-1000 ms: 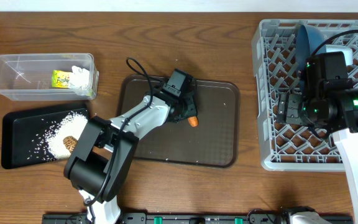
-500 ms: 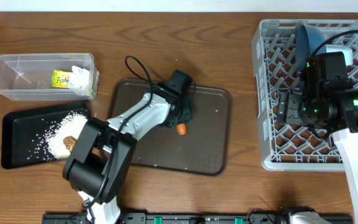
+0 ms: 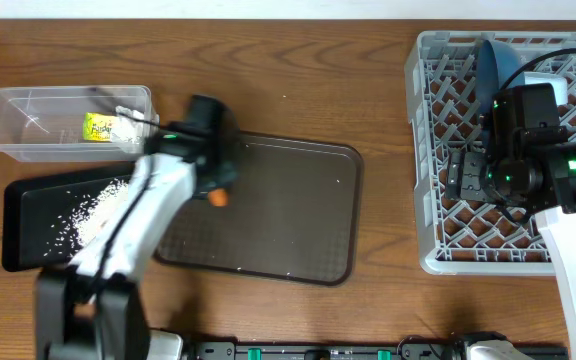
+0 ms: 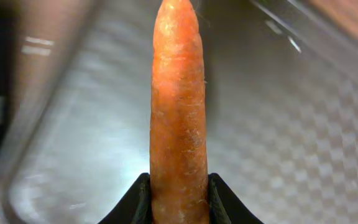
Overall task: Sort waste into correct bins and load items into the dishwasher rack
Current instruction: 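Carry the carrot onto the rice on the black tray and release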
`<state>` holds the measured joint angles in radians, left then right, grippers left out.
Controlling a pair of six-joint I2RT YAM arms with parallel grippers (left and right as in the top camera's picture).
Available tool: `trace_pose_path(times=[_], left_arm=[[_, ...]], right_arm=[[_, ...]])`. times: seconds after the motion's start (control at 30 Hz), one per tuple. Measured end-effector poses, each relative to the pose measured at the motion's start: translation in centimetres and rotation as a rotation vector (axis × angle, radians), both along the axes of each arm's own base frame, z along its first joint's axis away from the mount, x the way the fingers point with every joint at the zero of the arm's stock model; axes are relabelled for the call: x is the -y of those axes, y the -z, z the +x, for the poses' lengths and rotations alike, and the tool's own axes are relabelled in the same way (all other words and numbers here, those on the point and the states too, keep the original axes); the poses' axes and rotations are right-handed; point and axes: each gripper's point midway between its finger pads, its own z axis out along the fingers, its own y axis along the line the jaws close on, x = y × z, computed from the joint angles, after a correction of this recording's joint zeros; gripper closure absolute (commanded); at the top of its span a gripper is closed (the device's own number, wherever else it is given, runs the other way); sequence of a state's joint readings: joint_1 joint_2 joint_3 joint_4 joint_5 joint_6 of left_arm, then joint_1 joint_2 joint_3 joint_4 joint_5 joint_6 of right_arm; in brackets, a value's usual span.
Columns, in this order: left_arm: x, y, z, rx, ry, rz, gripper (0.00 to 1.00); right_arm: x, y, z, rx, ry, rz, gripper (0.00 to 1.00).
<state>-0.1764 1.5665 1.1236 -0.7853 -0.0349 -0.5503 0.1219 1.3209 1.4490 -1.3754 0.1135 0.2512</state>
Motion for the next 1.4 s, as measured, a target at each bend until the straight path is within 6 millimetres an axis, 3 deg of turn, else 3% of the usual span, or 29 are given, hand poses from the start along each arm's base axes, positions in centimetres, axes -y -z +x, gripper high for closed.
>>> trace_pose_path(times=[0.13, 0.3, 0.47, 0.67, 0.8, 1.07, 1.13, 1.2, 1.4], left_arm=[[-5.1, -1.5, -0.9, 0.009, -0.143, 0.034, 0.75], [-11.3, -1.5, -2.5, -0.022, -0.337, 0.055, 0.75], [-16.7, -1.6, -3.8, -0.008, -0.514, 0.058, 0.75], [-21.7, -0.6, -5.8, -0.028, -0.681, 0.067, 0.76], [-23.0, 1.7, -6.5, -0.094, -0.727, 0.055, 0.75], [-22.8, 5.9, -7.3, -0.230, -0.730, 0.029, 0.74], [-22.8, 6.4, -7.5, -0.248, -0.728, 0.026, 0.65], [-22.7, 6.5, -7.5, -0.253, -0.724, 0.025, 0.50], [-22.6, 6.5, -7.6, -0.260, -0.727, 0.023, 0.38]], right_arm=[[0.0, 0.0, 0.0, 0.002, 0.000, 0.000, 0.16], [0.0, 0.0, 0.1, 0.003, 0.000, 0.000, 0.16], [0.0, 0.0, 0.1, 0.003, 0.000, 0.000, 0.16], [0.0, 0.0, 0.1, 0.003, 0.000, 0.000, 0.16], [-0.1, 0.0, 0.0, 0.001, -0.001, 0.004, 0.16], [-0.2, 0.0, 0.0, -0.002, -0.004, 0.011, 0.16], [-0.2, 0.0, 0.0, -0.002, -0.004, 0.011, 0.16], [-0.2, 0.0, 0.0, -0.002, -0.004, 0.011, 0.16], [-0.2, 0.0, -0.1, -0.003, -0.004, 0.011, 0.12]])
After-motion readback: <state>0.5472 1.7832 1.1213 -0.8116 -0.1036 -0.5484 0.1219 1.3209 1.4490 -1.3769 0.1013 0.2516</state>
